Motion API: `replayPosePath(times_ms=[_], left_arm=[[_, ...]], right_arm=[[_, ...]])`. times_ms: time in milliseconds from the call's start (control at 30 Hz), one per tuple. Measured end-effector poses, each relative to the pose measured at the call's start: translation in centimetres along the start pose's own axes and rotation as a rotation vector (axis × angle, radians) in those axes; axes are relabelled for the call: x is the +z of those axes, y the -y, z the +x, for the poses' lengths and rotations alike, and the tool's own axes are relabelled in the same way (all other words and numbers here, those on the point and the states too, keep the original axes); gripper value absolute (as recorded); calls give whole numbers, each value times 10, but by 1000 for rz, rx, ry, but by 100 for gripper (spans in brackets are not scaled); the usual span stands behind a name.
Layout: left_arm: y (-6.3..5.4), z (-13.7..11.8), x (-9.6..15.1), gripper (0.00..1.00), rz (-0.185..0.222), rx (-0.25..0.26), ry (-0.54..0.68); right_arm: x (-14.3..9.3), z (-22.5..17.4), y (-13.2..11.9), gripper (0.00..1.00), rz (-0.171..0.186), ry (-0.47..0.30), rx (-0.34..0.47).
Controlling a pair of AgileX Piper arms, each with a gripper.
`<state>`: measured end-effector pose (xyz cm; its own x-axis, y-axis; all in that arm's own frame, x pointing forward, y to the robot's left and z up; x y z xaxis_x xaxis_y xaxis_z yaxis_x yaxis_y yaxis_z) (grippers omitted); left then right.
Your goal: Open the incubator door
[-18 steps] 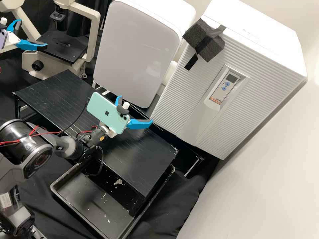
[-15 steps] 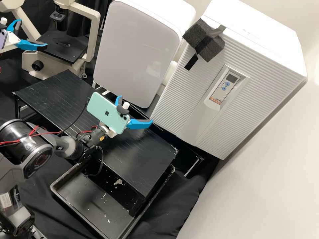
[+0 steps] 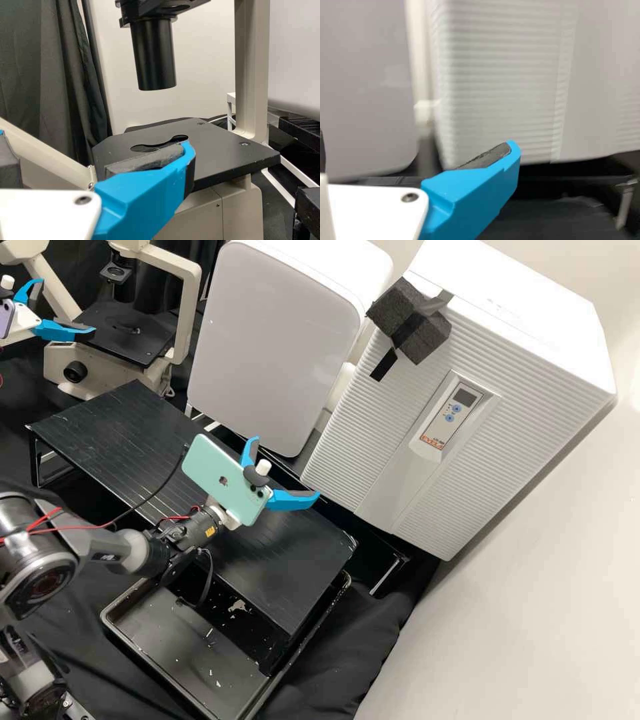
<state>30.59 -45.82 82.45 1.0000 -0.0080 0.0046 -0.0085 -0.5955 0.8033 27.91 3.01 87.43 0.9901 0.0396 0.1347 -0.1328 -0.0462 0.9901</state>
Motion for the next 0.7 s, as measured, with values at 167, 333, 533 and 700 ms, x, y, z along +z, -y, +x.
replayPosePath(times_ms=[167, 333, 533, 700], left_arm=[[0, 0, 0, 100, 0, 0, 0], [0, 0, 0, 100, 0, 0, 0], [0, 0, 0, 100, 0, 0, 0], [0, 0, 0, 100, 0, 0, 0]], right_arm=[[-17, -2, -34, 100, 58, -72, 120], [-39, 12, -53, 100, 57, -145, 170], [-56, 34, -65, 100, 39, -135, 210], [-60, 50, -71, 100, 37, -85, 226]])
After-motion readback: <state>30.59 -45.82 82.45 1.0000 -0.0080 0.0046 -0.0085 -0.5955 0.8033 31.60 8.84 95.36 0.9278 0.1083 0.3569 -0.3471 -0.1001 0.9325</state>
